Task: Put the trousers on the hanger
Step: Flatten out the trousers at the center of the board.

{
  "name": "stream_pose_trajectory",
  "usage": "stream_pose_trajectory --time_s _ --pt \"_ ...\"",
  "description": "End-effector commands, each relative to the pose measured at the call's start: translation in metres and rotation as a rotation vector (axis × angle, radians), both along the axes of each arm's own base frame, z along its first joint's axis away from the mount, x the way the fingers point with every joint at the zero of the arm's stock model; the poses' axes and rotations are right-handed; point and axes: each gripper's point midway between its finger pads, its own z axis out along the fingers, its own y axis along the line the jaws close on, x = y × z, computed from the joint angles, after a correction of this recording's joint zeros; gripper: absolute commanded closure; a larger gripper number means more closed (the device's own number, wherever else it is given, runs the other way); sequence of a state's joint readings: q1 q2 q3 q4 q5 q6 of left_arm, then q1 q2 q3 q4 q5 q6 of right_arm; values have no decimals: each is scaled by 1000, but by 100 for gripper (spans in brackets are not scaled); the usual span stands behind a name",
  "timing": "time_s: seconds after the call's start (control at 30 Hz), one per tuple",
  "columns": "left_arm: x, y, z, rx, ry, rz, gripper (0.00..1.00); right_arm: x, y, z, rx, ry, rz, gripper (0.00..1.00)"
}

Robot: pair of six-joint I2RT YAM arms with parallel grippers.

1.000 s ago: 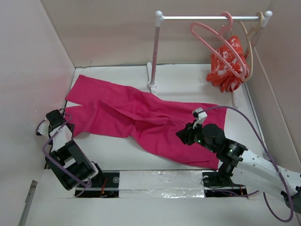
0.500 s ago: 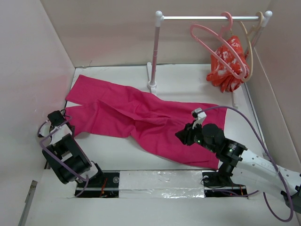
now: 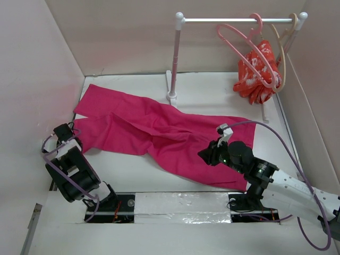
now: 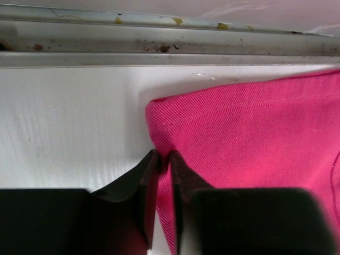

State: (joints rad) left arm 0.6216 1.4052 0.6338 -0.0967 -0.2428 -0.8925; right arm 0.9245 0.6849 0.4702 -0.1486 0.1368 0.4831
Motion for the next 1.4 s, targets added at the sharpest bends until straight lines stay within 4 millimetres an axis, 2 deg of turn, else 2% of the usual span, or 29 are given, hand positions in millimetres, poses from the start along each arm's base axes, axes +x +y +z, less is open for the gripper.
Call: stream_pose_trajectory --time_s 0.0,0.07,0.17,0.2,0.27,0.3,0.33,0.37,0.4,0.47,0.53,0.57,0.6,0.63,0.67,0.7,0.83,0.9,0.93,1.0,1.03,1.07,1.1,1.13,1.17,1.2,1.3,1.33,1.37 --pt "-4 -8 -13 -30 20 -5 94 1 6 14 56 -30 8 69" --pt "1 -13 -12 -31 7 -32 100 0 5 12 56 -24 3 69" --pt "17 -20 6 -21 -53 -88 100 5 -1 8 51 -14 -50 68" --pt "27 -25 23 4 -102 -124 100 12 -8 7 36 -25 -103 68" --pt "41 -37 49 38 -182 -189 100 16 -15 -1 22 -5 -157 57" --pt "51 -47 78 86 -256 -242 100 20 -19 -4 9 -5 -189 54" --pt "58 -51 100 123 -307 -272 100 20 -21 -9 -11 8 -198 45" --pt "58 -56 116 154 -328 -307 100 22 -24 -14 -24 26 -219 43" --pt "60 -60 157 217 -418 -334 100 26 -32 -22 -63 53 -266 37" --pt "53 -66 190 264 -483 -363 100 32 -42 -28 -65 88 -341 31" --pt "41 -80 245 359 -612 -411 100 40 -56 -30 -68 96 -430 23" --pt "38 -94 253 359 -629 -446 100 49 -68 -29 -48 102 -502 21" --pt "30 -104 274 388 -694 -465 100 55 -80 -27 -45 92 -559 18" --pt "24 -111 285 398 -732 -482 100 60 -90 -23 -29 85 -607 15" --pt "21 -119 296 409 -781 -518 100 69 -112 -22 -21 90 -696 15" --pt "8 -127 312 446 -839 -535 100 74 -122 -17 -14 81 -729 15" --pt "-15 -152 337 499 -929 -647 100 99 -161 10 -11 16 -796 15" --pt "-22 -173 344 516 -971 -766 100 108 -181 5 -49 39 -858 15" --pt "-25 -179 344 520 -977 -801 100 115 -205 6 -55 44 -938 15" --pt "-35 -188 342 547 -969 -851 100 126 -228 -8 -76 92 -994 14" --pt "-39 -190 341 559 -972 -861 100 128 -258 -13 -63 124 -1078 14" --pt "-43 -188 339 570 -964 -849 100 131 -268 -14 -38 141 -1094 13" --pt "-47 -191 340 586 -968 -868 100 135 -268 -27 -7 197 -1064 13" --pt "-49 -195 342 590 -973 -889 100 137 -276 -31 14 212 -1077 13" --pt "-49 -196 343 595 -970 -894 100 139 -293 -34 39 206 -1118 13" --pt "-50 -197 344 619 -966 -914 100 142 -293 -45 46 245 -1096 13" --pt "-48 -200 341 640 -941 -954 100 147 -290 -59 56 314 -1048 14" --pt "-50 -199 343 659 -931 -957 100 148 -288 -74 41 366 -1035 14" --pt "-52 -199 340 653 -917 -954 100 148 -285 -80 35 386 -1011 15"
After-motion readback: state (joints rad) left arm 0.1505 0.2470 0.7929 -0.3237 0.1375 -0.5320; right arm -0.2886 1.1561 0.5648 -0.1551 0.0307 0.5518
